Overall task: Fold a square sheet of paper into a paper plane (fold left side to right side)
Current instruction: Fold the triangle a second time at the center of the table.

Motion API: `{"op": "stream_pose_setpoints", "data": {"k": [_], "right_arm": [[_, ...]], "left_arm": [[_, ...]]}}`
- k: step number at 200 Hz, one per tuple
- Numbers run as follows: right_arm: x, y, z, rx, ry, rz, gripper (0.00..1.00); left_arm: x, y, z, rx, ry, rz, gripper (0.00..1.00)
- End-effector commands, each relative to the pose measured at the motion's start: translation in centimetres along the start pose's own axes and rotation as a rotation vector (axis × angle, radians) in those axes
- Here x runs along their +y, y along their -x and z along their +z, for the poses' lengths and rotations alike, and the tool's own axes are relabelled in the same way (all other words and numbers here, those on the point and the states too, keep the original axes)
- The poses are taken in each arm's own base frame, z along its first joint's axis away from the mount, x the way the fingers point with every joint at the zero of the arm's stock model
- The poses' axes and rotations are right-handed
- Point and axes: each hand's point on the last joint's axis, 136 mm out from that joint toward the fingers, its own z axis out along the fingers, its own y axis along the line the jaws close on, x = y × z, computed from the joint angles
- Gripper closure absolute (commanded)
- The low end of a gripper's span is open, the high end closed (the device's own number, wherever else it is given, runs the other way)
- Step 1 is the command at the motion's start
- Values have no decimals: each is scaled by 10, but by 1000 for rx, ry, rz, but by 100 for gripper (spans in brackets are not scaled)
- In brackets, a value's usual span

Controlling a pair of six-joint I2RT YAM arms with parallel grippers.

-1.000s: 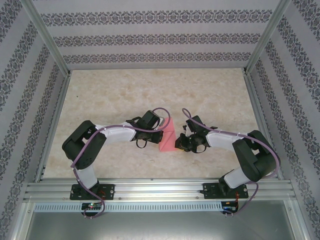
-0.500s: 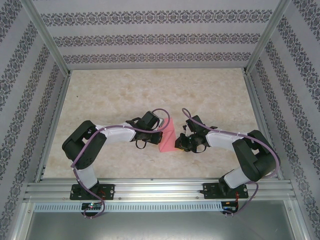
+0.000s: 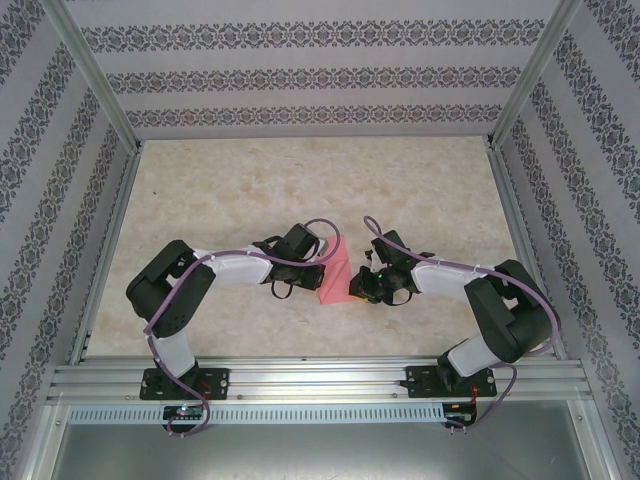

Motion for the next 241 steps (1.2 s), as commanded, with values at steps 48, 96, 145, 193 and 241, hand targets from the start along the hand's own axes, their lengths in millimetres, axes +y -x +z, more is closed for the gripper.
{"op": "stream_pose_setpoints", "data": {"k": [48,96,145,193,241], "right_arm": [[35,21,-31,-122,73,-51,82],[66,40,-22,-176,201,6,86],[82,50,-1,-165,238,17,88],[77,54,10,-160,205,20,87],[58,48,21,-128,132,39,87]], "left_arm": [[9,-5,8,17,14,-21,93],[10,-5,8,19,20,-22,94],[9,-4,7,15,17,-20,93],[7,-1,7,11,11,-19,94],[8,0,7,8,16,-18,94]]}}
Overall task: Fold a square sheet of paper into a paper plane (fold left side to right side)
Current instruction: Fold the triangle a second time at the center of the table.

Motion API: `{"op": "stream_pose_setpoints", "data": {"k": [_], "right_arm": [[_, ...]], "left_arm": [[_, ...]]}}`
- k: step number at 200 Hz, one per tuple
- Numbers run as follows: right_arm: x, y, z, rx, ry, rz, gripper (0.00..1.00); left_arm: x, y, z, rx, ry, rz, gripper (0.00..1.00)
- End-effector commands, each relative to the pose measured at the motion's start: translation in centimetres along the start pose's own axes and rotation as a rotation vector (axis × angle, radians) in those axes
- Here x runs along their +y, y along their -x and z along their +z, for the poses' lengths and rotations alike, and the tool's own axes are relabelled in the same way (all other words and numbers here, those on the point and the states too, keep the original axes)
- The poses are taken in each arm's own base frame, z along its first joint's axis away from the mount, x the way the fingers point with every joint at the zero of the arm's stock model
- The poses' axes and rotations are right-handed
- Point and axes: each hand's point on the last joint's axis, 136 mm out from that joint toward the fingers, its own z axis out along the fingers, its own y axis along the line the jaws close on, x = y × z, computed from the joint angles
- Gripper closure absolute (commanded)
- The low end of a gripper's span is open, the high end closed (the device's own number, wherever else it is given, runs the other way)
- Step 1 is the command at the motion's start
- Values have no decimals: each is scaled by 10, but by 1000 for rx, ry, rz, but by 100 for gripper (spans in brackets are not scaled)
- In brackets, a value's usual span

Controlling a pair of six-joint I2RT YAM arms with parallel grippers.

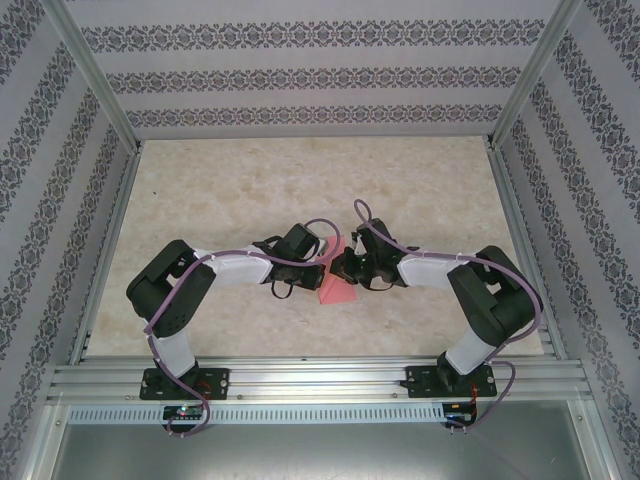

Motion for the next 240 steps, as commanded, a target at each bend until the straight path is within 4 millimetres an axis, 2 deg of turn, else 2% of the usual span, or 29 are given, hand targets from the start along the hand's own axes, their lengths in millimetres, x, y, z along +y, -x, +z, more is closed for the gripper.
{"op": "stream_pose_setpoints", "data": {"k": [1,55,136,168,204,240], "right_arm": [[-2,1,5,-4,-30,-18,87],[-17,-5,4,12,-92,-24,87],[-27,-10,7,28,-118,-15,87],[-38,-15,9,43,-153,1,87],[-52,-22,10,57,-196,19,87],[-58,-23,11,61,-210,29,87]], "left_arm": [[8,0,6,8,16,-19,93],[9,3,6,0,28,-22,93],[11,8,8,-11,41,-38,94],[12,8,9,-13,47,-48,93],[10,10,3,-22,44,-59,85],[6,13,-19,-63,44,-63,76]]}}
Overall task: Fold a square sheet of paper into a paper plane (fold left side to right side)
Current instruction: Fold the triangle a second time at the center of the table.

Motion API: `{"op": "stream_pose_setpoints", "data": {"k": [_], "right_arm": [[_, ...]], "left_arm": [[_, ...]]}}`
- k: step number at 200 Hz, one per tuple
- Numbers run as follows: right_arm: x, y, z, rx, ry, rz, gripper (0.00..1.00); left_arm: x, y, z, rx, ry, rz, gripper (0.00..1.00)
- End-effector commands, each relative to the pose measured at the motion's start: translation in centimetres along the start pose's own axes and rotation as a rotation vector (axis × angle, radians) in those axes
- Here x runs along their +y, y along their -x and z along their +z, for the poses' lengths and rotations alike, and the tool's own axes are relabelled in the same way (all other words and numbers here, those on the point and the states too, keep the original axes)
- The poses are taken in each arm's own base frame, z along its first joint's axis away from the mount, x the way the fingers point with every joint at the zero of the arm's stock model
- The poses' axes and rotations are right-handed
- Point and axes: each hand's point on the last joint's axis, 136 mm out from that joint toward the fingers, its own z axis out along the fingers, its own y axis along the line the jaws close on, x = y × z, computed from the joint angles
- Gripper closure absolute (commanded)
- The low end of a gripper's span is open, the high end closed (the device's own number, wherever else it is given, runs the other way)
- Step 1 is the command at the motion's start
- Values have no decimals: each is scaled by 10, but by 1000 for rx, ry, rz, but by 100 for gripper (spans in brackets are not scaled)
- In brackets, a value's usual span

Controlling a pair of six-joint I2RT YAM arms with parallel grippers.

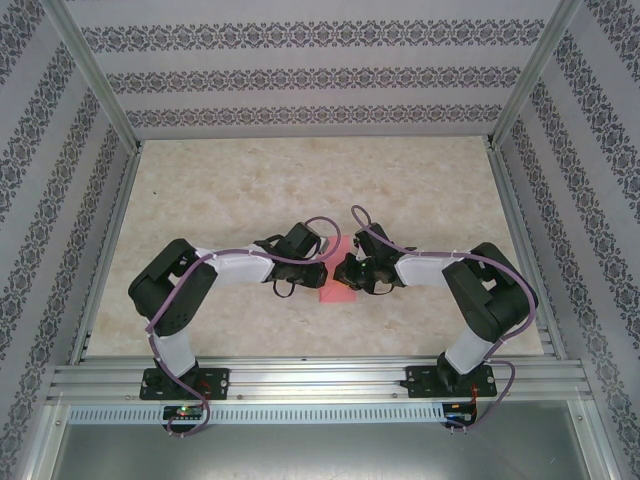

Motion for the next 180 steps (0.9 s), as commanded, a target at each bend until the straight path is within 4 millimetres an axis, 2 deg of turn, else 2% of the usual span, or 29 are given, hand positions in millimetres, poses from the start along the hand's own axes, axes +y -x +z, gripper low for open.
{"op": "stream_pose_setpoints", "data": {"k": [1,20,45,82,122,154,180], "right_arm": [[-31,-15,9,40,-107,17,87],[-31,-15,10,40,-106,18,87],[-30,-14,10,40,-106,17,87],[-30,-13,11,37,-105,18,87],[-29,-12,11,37,-102,18,87],[-29,-12,11,38,-102,17,86],[-27,-12,11,38,-99,12,87]], "left_arm": [[5,7,-21,-50,33,-24,76],[0,7,-36,-71,15,-31,69],[-11,1,-53,-87,-46,-49,68],[-53,-14,-69,-90,-236,-36,68],[-82,-23,-54,-44,-323,-40,68],[-88,-26,-37,-15,-315,-38,69],[-82,-28,-25,7,-278,-42,69]]}}
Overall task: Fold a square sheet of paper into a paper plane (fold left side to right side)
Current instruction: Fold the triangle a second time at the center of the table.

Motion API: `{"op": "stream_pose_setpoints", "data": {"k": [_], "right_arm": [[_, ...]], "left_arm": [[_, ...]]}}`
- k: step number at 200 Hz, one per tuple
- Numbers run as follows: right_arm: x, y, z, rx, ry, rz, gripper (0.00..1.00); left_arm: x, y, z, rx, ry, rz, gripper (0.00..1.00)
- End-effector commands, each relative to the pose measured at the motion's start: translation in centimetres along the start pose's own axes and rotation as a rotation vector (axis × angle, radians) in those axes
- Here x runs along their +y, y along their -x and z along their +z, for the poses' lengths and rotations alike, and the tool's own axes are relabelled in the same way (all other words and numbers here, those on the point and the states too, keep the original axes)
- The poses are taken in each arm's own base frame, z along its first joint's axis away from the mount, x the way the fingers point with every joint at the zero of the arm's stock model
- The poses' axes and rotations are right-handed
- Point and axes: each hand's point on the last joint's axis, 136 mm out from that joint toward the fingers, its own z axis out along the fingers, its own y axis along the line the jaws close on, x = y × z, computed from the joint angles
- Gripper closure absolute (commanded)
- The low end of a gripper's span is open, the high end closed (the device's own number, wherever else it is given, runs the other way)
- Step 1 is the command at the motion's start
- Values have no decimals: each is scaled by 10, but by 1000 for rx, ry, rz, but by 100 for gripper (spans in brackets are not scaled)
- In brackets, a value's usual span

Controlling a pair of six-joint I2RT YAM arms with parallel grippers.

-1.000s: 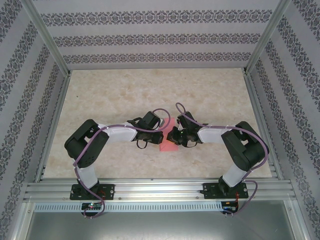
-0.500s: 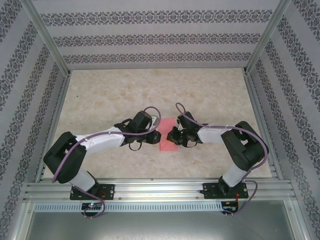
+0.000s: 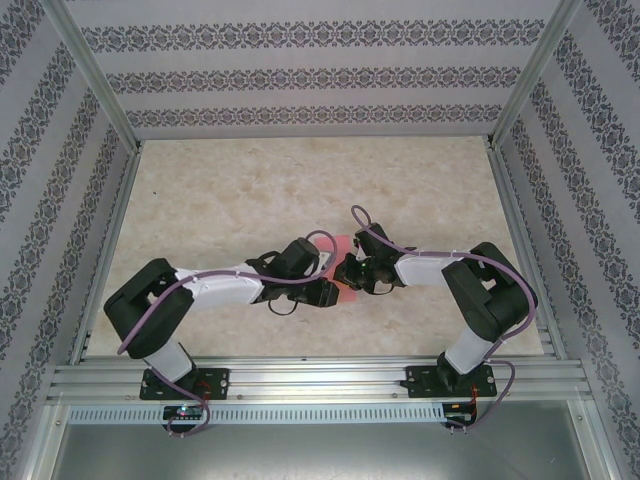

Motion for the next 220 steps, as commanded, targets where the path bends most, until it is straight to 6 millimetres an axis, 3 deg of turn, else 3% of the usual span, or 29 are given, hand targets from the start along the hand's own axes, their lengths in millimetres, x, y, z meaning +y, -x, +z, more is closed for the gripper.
{"op": "stream_pose_setpoints", "data": {"k": [1,75,153,220], "right_arm": [[-26,-12,10,36,-98,11,87],[-27,-12,9,37,-101,10,86],[-27,-11,7,30,-100,5,86],[5,5,-13,-33,21,-59,86]], "left_arm": [[-14,14,5,-33,-32,12,69],[16,3,17,4,86,2,69],[29,-5,24,26,117,-8,69],[40,-21,29,43,110,-50,70]]}}
